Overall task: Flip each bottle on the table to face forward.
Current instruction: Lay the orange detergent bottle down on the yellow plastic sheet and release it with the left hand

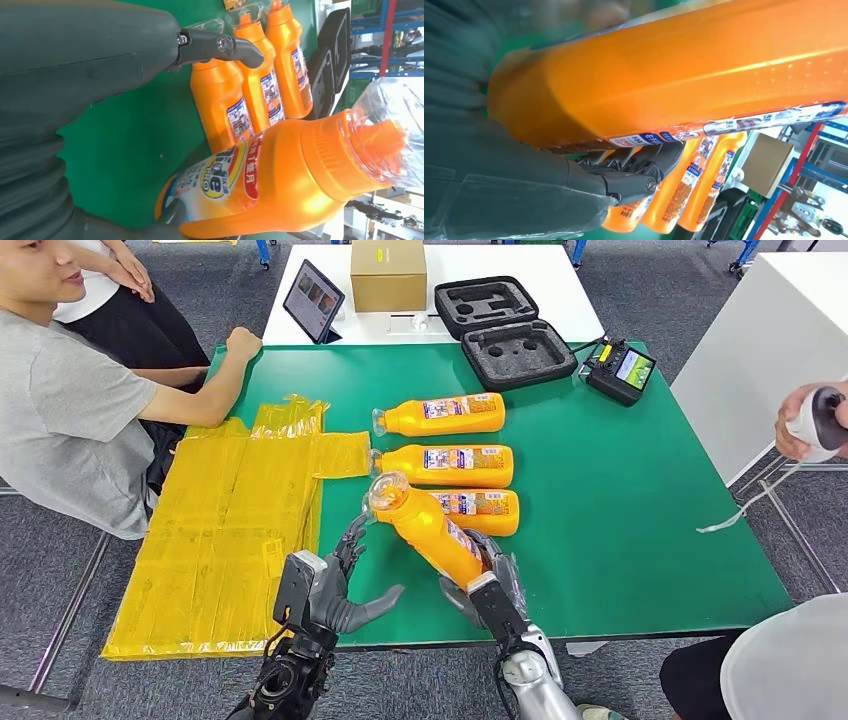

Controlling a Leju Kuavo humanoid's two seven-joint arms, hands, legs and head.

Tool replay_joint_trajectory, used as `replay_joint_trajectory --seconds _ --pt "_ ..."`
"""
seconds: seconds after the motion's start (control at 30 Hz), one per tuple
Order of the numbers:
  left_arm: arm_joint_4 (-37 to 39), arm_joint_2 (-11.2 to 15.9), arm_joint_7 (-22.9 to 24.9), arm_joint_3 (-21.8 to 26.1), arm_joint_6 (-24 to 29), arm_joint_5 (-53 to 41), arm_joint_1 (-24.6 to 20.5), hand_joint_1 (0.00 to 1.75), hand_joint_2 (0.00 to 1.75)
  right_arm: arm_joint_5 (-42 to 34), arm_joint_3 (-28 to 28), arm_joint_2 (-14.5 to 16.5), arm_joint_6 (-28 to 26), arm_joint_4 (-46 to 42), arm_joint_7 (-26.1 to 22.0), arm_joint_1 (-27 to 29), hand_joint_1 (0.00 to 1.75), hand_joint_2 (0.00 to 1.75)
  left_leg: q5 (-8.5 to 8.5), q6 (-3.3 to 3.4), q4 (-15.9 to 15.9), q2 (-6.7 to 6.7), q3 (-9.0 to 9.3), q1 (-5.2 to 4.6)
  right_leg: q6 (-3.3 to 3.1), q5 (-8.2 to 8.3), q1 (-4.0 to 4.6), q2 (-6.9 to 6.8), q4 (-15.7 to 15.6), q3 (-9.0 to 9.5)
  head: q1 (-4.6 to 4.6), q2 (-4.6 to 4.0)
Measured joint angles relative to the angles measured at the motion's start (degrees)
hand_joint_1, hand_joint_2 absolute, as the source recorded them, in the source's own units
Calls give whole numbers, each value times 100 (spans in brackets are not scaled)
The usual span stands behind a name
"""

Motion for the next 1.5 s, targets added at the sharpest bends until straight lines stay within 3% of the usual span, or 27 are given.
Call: replay_joint_trajectory --seconds 0.3,0.5,0.77,1.27,1.5 --pt "33 -4 -41 0 91 78 -52 0 175 -30 182 36 -45 9 1 -3 175 175 1 0 0 0 -7 0 0 0 -1 -1 1 -6 1 0" --pt "314 -138 -130 5 412 220 -349 0 175 -101 669 171 -243 131 2 -114 175 175 6 2 0 -2 -10 0 0 0 0 -3 2 -9 0 0" --pt "583 -301 50 -36 237 480 -534 0 175 -168 1088 241 -477 498 11 -394 175 175 10 6 1 -4 -14 -1 1 1 -5 -7 3 -12 1 0" --pt "618 -303 187 -186 139 736 -592 0 175 -234 1486 251 -933 1144 10 -778 175 175 10 6 1 -16 -19 -1 1 1 -5 -11 3 -15 1 0" --pt "559 -317 -92 -184 867 564 -583 0 175 -196 1738 340 -974 1300 12 -814 175 175 10 6 1 -17 -20 -1 1 0 -5 -12 4 -18 1 0"
